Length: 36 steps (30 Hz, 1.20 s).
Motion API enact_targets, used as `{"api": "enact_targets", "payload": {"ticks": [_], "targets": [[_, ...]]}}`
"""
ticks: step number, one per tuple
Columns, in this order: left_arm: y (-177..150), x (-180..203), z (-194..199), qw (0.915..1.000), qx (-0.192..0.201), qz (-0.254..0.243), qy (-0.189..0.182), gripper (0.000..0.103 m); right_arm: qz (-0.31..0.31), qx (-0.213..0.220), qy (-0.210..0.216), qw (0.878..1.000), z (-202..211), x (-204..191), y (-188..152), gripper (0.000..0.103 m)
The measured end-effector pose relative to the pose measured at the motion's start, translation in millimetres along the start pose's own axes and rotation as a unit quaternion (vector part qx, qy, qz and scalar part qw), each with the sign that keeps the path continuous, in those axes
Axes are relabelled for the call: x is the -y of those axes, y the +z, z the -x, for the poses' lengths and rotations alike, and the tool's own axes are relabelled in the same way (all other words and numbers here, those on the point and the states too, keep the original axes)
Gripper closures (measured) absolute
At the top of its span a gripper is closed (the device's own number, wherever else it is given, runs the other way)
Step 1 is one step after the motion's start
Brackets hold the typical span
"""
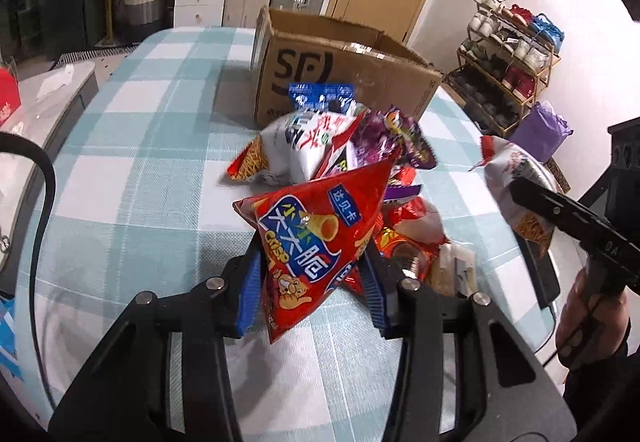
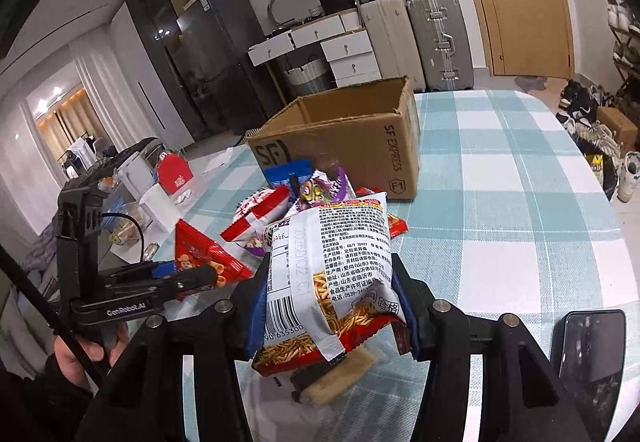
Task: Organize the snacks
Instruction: 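Lift both held bags and carry them over the cardboard box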
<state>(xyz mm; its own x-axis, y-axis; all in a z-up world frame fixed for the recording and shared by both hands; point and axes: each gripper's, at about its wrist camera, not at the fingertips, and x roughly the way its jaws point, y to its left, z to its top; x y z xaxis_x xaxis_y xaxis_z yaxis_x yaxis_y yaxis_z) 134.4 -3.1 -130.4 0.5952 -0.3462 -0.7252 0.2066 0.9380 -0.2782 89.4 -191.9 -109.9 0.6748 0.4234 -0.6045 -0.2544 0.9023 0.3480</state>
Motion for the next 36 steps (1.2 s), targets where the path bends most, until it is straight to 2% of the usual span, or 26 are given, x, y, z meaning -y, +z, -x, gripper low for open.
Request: {"api": "enact_targets", "payload": {"ticks": [2,4,7,11,16,19,23,29,31,36], "targets": [[5.1,4.8,15.4,0.9999,0.011,-0.004,-0.002,0.062,0.01,0.003,0.001,1.0,4.0,-7.1,1.8,0.05],[-0.9,-6.4,44.2,0.9997,0.021,-0.004,-0.007,0.062,0.013,0.005,0.005,1.0,6.8,-11.7,3.9,0.05],[3.3,-13.4,65.2,0.9992,0.036,-0.008,-0.011,0.062,0.011,0.01,0.012,1.0,12.0,-16.5,10.5,0.05],[10.2,-22.3,87.9,0.9984,0.037,-0.005,-0.041,0.062,0.013,0.022,0.023,0.999,21.4,-23.5,23.1,0.05],[50.3,-17.1,107.9,0.9973,0.061,-0.026,-0.031,0.062,0.02,0.031,0.035,0.999,29.1,-33.2,42.9,0.05],[75.1,-11.7,117.9,0.9967,0.059,-0.028,-0.048,0.062,0.01,0.045,0.049,0.998,34.8,-33.6,60.5,0.05],[113.3,-4.8,125.5,0.9961,0.068,-0.034,-0.045,0.062,-0.009,0.052,0.073,0.996,36.9,-31.3,92.4,0.05],[180.4,-5.4,133.1,0.9949,0.086,-0.025,-0.047,0.062,0.002,0.059,0.073,0.996,36.0,-36.7,140.7,0.05],[203.5,-3.6,125.0,0.9954,0.083,-0.028,-0.039,0.062,0.001,0.062,0.074,0.995,34.1,-35.8,155.1,0.05],[247.8,0.4,87.4,0.9976,0.048,-0.02,-0.046,0.062,0.001,0.065,0.073,0.995,19.5,-33.3,197.8,0.05]]}}
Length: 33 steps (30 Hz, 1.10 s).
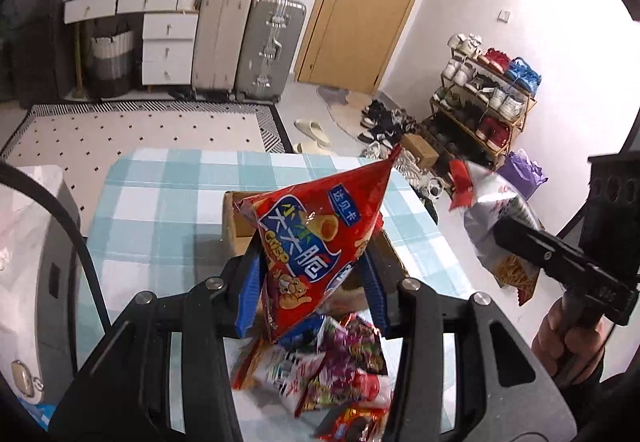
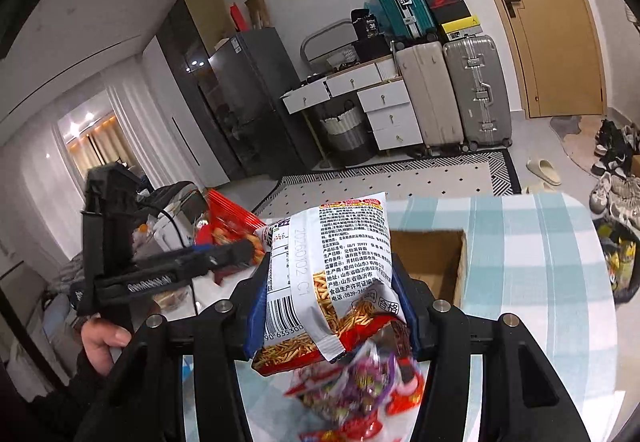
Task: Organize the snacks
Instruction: 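Lift both held bags and carry them over the cardboard box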
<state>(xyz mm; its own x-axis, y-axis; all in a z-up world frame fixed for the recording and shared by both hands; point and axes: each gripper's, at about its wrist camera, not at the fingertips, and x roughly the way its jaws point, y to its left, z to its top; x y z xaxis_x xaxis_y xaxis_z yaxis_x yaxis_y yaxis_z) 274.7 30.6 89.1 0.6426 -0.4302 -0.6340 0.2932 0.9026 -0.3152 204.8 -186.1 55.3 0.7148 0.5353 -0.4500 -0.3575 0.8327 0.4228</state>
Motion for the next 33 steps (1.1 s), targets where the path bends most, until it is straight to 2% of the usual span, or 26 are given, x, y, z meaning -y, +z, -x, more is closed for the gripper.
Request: {"api": "enact_targets", "payload": {"ticks": [8,14,21,26,33], "targets": [[21.4,0.8,-76.7,0.9992,-0.034,-0.008,0.018,0.062,0.011,-0.016,-0.023,1.0,-50.5,12.1,42.0,0.05],[13.1,-22.1,-149.8,0.9963,-0.082,0.003,0.025,0.062,0.002,-0.051,-0.046,0.998,-101.5,38.9,40.5,0.05],[-10.9,-40.3,-205.9,0.9918,-0.123,0.002,0.034,0.061,-0.014,-0.098,-0.063,0.993,-152.8,79.7,20.5,0.05],[-19.5,-47.4,-229.9,0.9894,-0.141,0.0,0.037,0.061,-0.024,-0.119,-0.062,0.991,-171.1,97.4,10.7,0.05],[-25.6,-50.5,-241.6,0.9875,-0.153,0.0,0.039,0.061,-0.032,-0.129,-0.062,0.989,-179.7,109.2,-0.1,0.049]]}}
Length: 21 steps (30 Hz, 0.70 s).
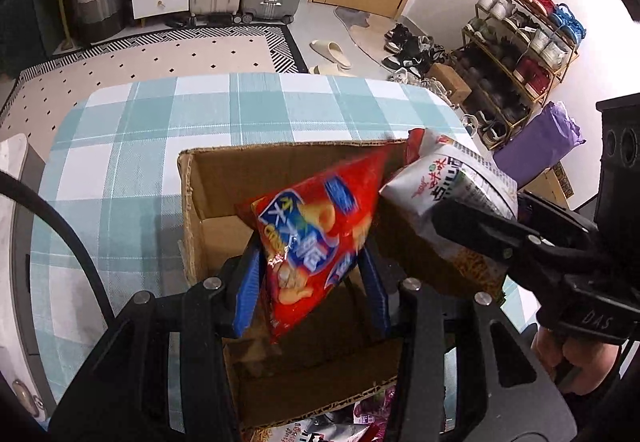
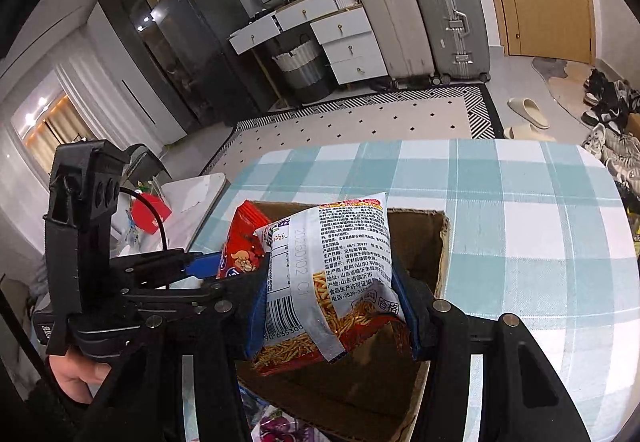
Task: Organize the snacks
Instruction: 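Lift both held bags and carry them over the cardboard box, then open both tools to drop the bags into the box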
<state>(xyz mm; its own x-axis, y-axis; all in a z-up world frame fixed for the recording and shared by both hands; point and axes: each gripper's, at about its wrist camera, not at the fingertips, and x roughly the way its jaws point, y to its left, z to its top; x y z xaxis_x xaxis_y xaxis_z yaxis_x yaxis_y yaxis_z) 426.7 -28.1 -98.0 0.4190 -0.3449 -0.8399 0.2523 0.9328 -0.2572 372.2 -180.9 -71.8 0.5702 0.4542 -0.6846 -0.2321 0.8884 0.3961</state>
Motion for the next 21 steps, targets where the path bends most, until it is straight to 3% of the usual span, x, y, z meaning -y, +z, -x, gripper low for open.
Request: {"api": "enact_targets", "payload": {"ticks": [8,11,21], "targets": [[-2.5,-0.1,0.0,0.9999,-0.004,-0.003,0.015,0.061,0.006,0.011,-0.013,1.0,-0.5,1.8,-5.4,0.045],[-5.1,-3.5,5.6,0.9999,-0.004,0.005,0.012,0.06,0.018,0.019,-0.027,0.999,4.8,-1.6,-4.4,0.035],[-22.9,9.3,50.7,0.9989,0.035,-0.006,0.031,0.05,0.025,0.047,-0.018,0.998,38.8,-12.8,-10.7,0.034]]}}
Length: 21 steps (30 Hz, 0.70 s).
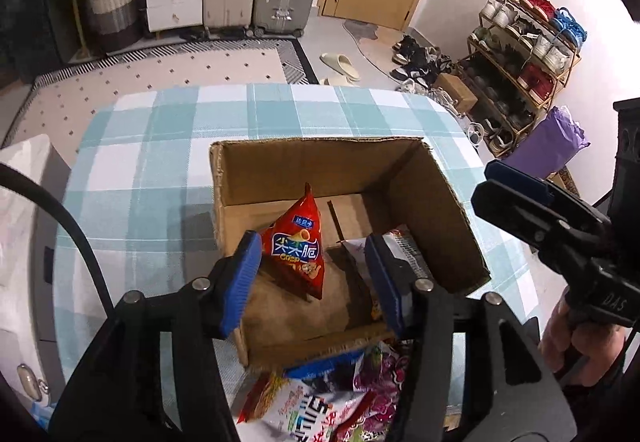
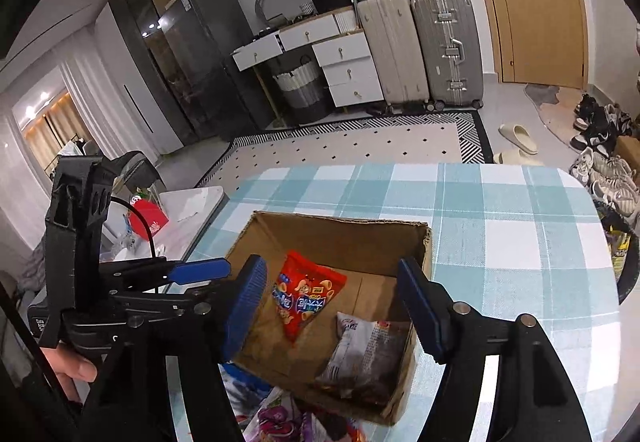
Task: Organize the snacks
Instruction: 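Open both tools to drop the bags into the box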
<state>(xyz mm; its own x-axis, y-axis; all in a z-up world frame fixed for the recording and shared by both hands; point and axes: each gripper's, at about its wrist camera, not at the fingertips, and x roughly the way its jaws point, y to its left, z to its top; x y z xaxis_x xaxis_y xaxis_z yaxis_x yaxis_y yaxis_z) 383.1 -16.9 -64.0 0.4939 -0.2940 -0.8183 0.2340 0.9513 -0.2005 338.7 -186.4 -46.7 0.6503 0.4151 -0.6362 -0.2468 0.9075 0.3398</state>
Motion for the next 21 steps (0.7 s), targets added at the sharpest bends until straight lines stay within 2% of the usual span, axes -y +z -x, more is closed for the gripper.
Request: {"api": "enact_targets", "payload": {"ticks": [9,13,18,21], "targets": [[-17.5,27.6,61.9,0.9976,0.06,-0.026,0.025,0.039,0.03,0.029,-0.001,0.999,44.9,-25.0,-7.2,0.034],[-25.8,39.5,93.1,0.9943,0.091,-0.038,0.04,0.033,0.044,0.052,0.003,0.998,69.9,-38.1,-10.7,0.026],[-40.1,51.4,133.7,0.9902,0.125,-0.043,0.046,0.027,0.062,0.084,0.008,0.994,105.5,-57.1,-19.5,0.024],[-50.0,56.7,155.4,0.9878,0.141,-0.044,0.049,0.024,0.066,0.103,0.012,0.992,125.9,-66.9,-26.0,0.014]]}}
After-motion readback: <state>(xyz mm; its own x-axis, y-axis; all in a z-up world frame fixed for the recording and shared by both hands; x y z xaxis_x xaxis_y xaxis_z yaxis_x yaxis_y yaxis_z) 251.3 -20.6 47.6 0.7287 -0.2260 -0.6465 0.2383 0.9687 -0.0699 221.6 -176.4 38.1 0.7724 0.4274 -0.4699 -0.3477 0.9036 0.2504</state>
